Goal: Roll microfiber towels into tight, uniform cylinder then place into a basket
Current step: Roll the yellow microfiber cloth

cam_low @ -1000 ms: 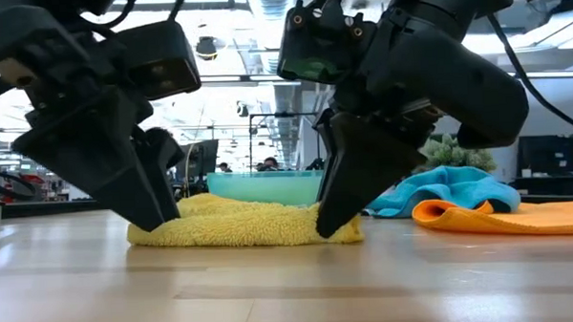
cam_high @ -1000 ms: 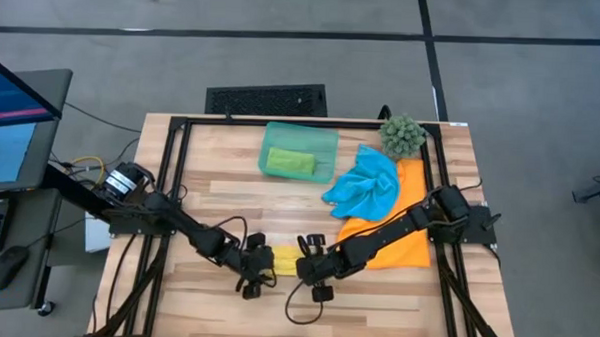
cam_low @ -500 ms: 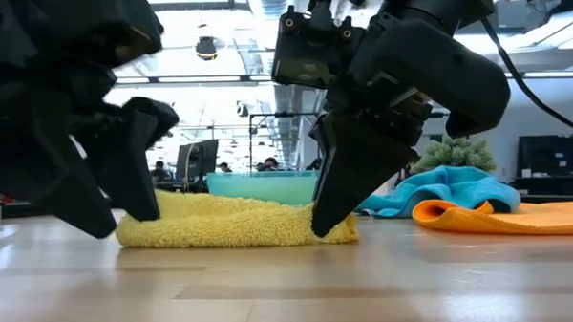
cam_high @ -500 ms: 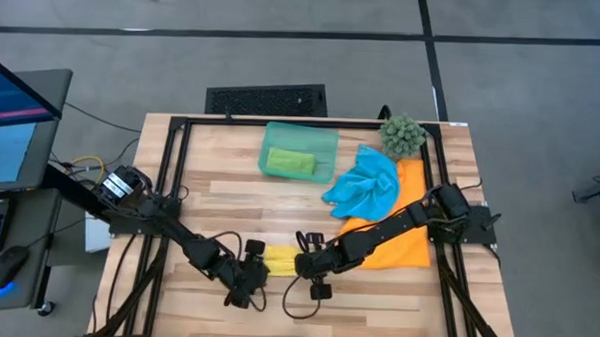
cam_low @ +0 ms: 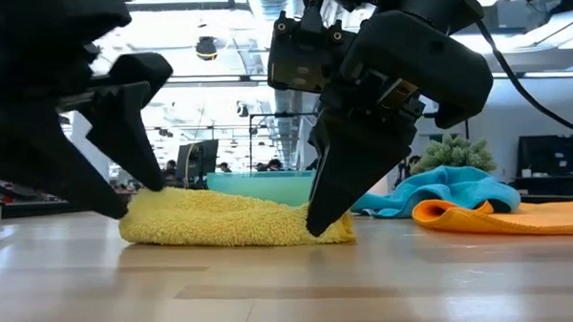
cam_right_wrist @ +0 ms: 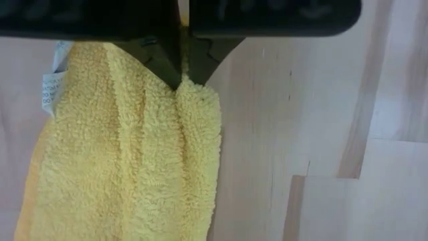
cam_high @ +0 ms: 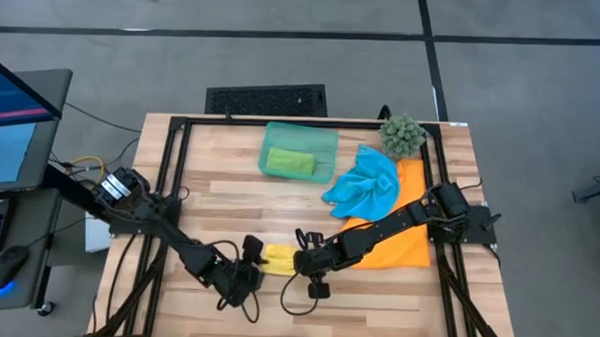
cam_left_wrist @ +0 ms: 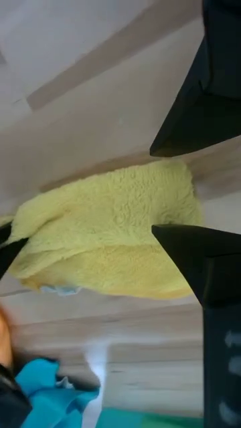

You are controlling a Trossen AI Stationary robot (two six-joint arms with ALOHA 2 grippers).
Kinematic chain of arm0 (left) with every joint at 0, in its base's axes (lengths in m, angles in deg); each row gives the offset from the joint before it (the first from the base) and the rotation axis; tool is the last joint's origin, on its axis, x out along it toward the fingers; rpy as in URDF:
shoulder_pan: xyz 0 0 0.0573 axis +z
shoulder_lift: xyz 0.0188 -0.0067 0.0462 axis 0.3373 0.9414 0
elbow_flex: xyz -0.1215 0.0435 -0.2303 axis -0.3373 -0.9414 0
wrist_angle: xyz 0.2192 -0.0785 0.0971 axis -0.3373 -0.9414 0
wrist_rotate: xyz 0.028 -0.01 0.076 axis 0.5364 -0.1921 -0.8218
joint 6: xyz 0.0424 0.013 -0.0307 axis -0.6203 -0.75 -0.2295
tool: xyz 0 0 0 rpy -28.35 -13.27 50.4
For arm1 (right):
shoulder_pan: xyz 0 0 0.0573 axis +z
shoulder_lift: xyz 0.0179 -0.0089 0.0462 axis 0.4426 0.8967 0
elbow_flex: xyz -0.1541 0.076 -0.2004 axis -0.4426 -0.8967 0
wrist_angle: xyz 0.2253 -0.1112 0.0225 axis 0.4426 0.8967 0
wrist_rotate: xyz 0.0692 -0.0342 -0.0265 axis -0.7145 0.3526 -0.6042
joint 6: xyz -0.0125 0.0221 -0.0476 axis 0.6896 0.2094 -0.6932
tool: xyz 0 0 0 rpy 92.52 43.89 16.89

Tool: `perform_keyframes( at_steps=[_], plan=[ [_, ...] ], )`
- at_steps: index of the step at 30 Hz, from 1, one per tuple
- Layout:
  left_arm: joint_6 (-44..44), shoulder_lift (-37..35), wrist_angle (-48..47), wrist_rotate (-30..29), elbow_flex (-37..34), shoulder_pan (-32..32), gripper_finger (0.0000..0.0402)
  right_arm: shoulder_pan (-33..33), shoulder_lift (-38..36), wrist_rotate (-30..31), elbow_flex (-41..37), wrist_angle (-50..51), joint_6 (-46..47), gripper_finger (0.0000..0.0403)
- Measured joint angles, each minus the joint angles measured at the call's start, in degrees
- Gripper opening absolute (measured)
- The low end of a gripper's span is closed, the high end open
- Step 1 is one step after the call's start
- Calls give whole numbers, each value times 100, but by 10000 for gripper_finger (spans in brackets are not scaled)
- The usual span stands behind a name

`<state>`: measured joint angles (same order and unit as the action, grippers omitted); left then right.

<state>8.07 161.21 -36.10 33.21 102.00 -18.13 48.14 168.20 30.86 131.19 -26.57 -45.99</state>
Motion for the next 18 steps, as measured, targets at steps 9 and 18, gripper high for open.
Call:
perform_keyframes(
  at_steps=[9, 18],
  plan=[
    [-323, -2, 456, 489, -293, 358, 169, 2, 2, 0, 0, 4, -19, 12],
    [-143, -17, 698, 719, -480, 437, 169, 4, 2, 0, 0, 4, -25, 15]
  ],
)
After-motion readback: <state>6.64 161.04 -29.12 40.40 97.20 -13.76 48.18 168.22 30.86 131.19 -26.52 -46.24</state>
